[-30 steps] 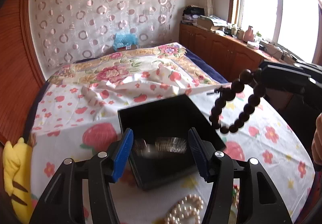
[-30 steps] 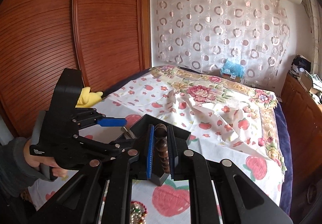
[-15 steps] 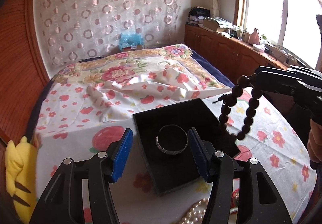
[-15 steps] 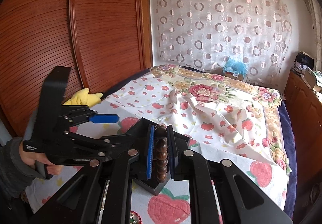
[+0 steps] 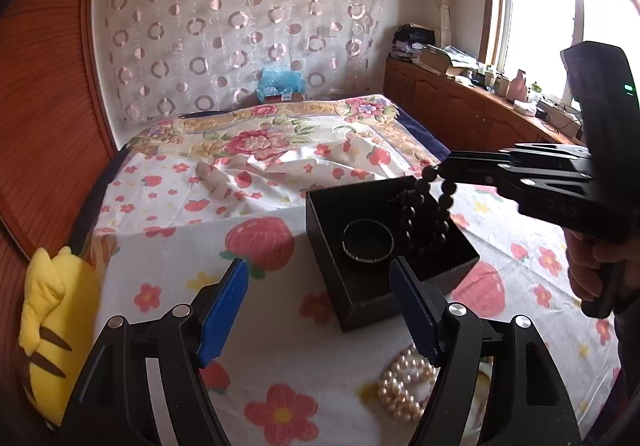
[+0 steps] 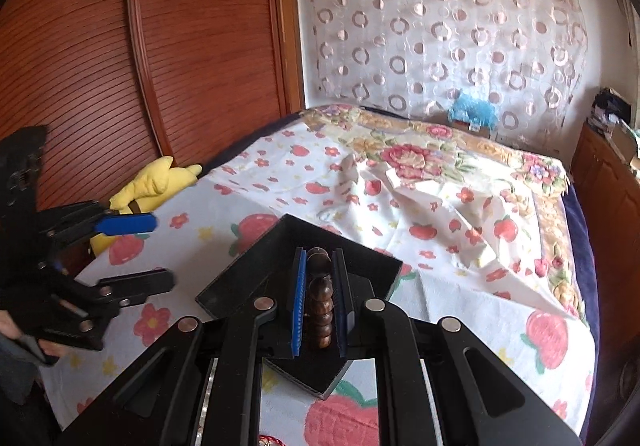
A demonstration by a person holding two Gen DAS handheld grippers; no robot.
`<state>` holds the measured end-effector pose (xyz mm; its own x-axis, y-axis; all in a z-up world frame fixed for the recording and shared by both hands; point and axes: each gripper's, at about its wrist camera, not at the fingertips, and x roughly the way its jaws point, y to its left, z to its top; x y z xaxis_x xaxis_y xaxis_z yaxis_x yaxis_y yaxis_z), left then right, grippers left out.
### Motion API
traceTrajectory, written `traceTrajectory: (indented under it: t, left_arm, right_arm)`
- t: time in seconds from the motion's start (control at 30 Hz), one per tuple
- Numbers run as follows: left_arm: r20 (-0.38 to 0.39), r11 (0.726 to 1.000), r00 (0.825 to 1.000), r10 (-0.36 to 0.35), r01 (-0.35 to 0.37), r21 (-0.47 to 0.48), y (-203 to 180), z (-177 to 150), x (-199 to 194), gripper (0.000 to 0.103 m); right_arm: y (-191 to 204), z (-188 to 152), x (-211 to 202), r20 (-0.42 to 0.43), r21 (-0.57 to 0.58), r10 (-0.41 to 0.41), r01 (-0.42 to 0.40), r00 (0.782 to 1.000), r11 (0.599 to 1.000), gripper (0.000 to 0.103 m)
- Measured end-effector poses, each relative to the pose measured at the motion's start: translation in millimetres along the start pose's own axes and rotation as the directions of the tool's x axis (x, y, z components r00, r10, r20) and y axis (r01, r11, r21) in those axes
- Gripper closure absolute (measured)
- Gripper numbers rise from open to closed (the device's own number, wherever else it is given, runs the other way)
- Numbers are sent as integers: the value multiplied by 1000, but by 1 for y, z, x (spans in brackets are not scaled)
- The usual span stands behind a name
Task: Organize jewelry
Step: 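Open the right gripper to drop the bead bracelet into the black box, then grasp the purple-flower hair comb with the right gripper while the left grasps the gold ring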
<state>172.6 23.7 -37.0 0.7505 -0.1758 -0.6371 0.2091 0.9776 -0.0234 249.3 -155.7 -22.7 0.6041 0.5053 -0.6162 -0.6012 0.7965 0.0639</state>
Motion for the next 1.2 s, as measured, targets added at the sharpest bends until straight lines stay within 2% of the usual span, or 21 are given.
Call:
traceTrajectory:
  t: [0.23, 0.47, 0.83, 0.87, 0.97, 1.0, 1.2]
  left_arm:
    - [0, 1000, 1000, 4, -4, -1, -3, -12, -12, 32]
    - [-1, 1000, 1000, -2, 2, -5, -8, -26, -24, 31]
    - [3, 1000, 1000, -11, 11, 2, -27, -57, -55, 31]
    - [0, 1000, 1000, -11, 11, 3, -29, -61, -57, 31]
    - [-11, 1000, 1000, -12, 12, 0, -34, -72, -64, 31]
    - [-17, 1000, 1000, -15, 15, -2, -35, -76, -66, 31]
    - [-63, 1000, 998, -19, 18, -14, -35, -100, -71, 31]
  right_arm:
    - [5, -4, 7, -40, -1, -3, 3, 999, 1000, 88]
    - [7, -16, -11, -29, 13, -26, 26, 999, 1000, 87]
    - [27, -82, -64, -33, 55, -39, 40, 999, 998, 87]
    - [30, -90, -69, -37, 63, -38, 40, 999, 997, 85]
    - [39, -110, -81, -51, 81, -41, 45, 998, 996, 71]
    - [42, -116, -85, -52, 84, -39, 43, 998, 996, 69]
    - [61, -152, -97, -72, 109, -28, 36, 997, 993, 67]
